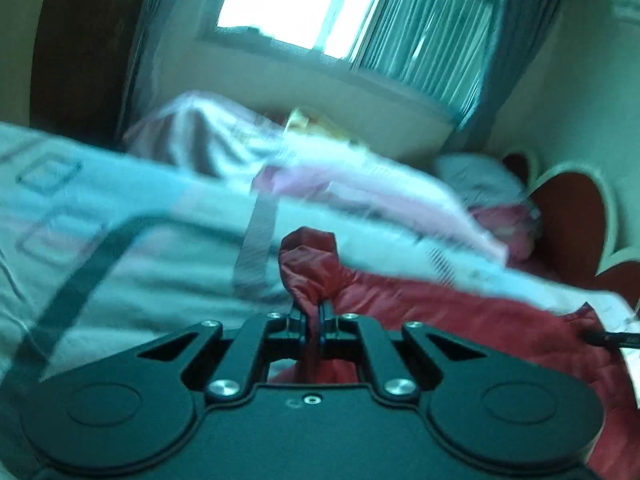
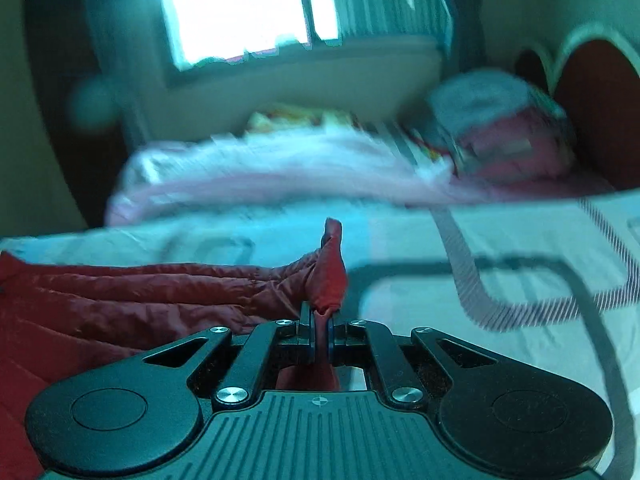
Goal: Fold large clothes
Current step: 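Fold the hem toward the collar with both tools and release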
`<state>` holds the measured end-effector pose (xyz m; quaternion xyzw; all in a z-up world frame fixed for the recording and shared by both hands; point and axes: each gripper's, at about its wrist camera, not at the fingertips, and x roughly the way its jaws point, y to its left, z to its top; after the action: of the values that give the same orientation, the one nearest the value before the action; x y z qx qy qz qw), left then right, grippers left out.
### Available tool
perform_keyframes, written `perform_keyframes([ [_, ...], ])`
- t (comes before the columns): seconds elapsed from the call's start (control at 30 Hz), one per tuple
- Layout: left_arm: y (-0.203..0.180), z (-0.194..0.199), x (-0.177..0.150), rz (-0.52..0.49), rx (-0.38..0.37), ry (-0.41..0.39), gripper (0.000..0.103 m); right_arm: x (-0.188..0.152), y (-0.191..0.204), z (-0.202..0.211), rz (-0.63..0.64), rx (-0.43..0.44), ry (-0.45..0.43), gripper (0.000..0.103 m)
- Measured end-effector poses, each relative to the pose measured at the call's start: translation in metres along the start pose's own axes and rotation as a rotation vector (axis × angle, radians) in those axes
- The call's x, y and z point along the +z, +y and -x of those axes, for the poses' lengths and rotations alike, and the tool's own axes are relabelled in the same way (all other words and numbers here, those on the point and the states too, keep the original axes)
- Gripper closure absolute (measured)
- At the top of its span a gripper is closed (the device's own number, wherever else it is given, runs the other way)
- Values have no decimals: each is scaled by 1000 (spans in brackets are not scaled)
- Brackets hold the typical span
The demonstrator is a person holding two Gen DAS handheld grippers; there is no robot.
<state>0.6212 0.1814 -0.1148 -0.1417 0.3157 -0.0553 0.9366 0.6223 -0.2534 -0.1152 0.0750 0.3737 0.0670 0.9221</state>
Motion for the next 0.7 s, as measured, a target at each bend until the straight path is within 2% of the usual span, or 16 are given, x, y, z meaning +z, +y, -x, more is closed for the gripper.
perform_keyframes([
  [0.13, 5, -15, -12, 10, 17, 52, 96, -17, -4, -23, -10, -32, 73, 98],
  [0.23, 11, -15, -13, 22, 47, 52, 72, -19, -10, -26, -45, -34, 77, 98],
  [0.27, 13, -12, -12, 26, 78, 41, 50, -19, -11, -24, -48, -45, 74, 84],
  [0.3, 13, -7, -11, 26, 112, 20, 32, -17, -10, -19, -37, -105, 52, 41],
  [0.33, 11, 3, -10, 15, 133, -17, 31, -16, -10, -10, -18, -158, 6, 23],
  [0.37, 9, 14, -9, -5, 135, -49, 33, -14, -10, 1, -7, -163, -36, 18],
  [0.43, -5, 40, -10, -51, 94, -74, 36, -12, -6, 29, -12, -115, -88, 24],
  [0.47, -18, 51, -13, -77, 59, -82, 36, -12, 3, 41, 16, -83, -98, 35],
  [0.53, -57, 59, -23, -192, -22, -57, 34, -15, 29, 54, 77, 6, -96, 37],
  [0.6, -94, 56, -35, -290, -59, -42, 28, -21, 63, 51, 141, 119, -40, 37],
  [0.67, -118, 42, -46, -344, -41, -10, 28, -33, 99, 40, 240, 163, 4, 37],
  [0.7, -123, 34, -51, -366, -12, 16, 29, -38, 108, 33, 279, 154, 24, 37],
])
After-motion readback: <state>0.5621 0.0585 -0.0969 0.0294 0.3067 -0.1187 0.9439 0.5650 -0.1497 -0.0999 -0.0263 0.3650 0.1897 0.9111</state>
